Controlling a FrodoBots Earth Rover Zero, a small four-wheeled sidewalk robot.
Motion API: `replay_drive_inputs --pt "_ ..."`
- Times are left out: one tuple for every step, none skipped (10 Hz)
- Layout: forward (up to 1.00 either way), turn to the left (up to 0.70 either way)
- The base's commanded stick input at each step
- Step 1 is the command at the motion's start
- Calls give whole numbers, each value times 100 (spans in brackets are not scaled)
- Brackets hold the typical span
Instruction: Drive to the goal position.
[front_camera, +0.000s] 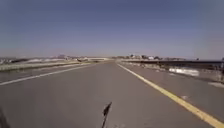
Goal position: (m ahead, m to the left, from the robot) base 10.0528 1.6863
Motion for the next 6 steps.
replay_drive_inputs --pt "100 -1" --pt "100 -1" --pt "100 -1" --pt "100 -1" --pt "100 -1" --pt "100 -1"
